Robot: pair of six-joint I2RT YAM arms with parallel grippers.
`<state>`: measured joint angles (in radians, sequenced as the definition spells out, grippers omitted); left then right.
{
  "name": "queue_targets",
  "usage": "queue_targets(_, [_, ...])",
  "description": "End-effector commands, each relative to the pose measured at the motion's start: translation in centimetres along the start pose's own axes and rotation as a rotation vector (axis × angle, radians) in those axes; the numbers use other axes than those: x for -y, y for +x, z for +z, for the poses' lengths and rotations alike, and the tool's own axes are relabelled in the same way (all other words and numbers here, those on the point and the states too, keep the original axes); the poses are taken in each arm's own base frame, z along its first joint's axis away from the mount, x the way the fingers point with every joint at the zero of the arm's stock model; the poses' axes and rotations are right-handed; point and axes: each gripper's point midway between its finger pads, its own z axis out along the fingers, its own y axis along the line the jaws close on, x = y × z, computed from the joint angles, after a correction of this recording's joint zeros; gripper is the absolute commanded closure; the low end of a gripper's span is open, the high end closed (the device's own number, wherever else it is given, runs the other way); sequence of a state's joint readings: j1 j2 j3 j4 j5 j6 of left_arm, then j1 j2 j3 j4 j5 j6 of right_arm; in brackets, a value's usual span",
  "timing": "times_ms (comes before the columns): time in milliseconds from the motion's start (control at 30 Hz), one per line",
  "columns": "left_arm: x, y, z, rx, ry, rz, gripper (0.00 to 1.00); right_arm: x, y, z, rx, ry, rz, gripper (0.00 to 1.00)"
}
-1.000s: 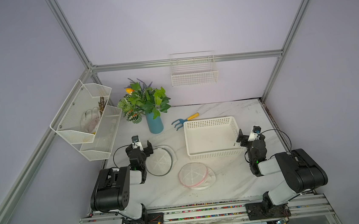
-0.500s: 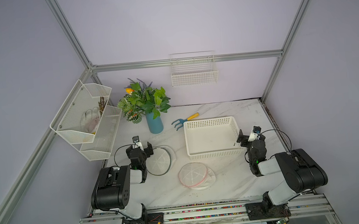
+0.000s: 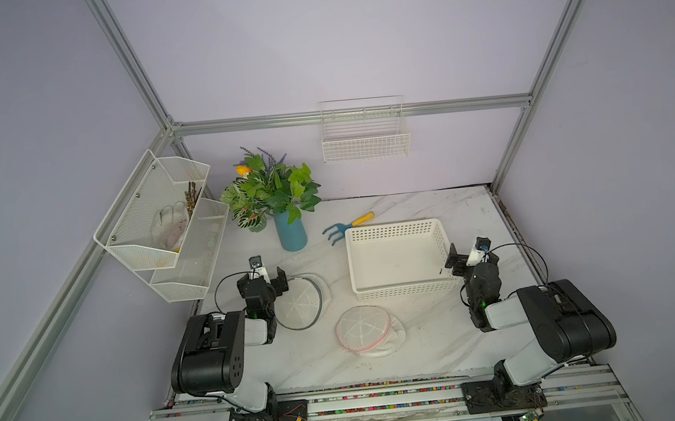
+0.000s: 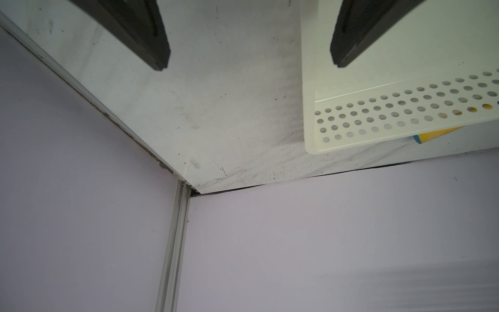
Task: Turn the laundry bag inside out
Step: Reset both arms
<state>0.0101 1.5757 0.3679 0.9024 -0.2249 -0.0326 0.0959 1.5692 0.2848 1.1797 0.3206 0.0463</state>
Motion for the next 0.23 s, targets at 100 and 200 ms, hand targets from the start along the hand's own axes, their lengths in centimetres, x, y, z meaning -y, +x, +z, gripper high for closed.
queue_targets(100, [-0.01, -1.72, -0.01, 0.052, -0.006, -0.005, 0.00, 0.09, 0.34, 0.52, -0.020, 0.010, 0.004, 0.01])
queue_targets(200, [0.03, -1.67, -0.02, 0.051, -0.005, -0.005, 0.00, 0.06, 0.08, 0.06, -0.002, 0.001, 0.005, 0.01])
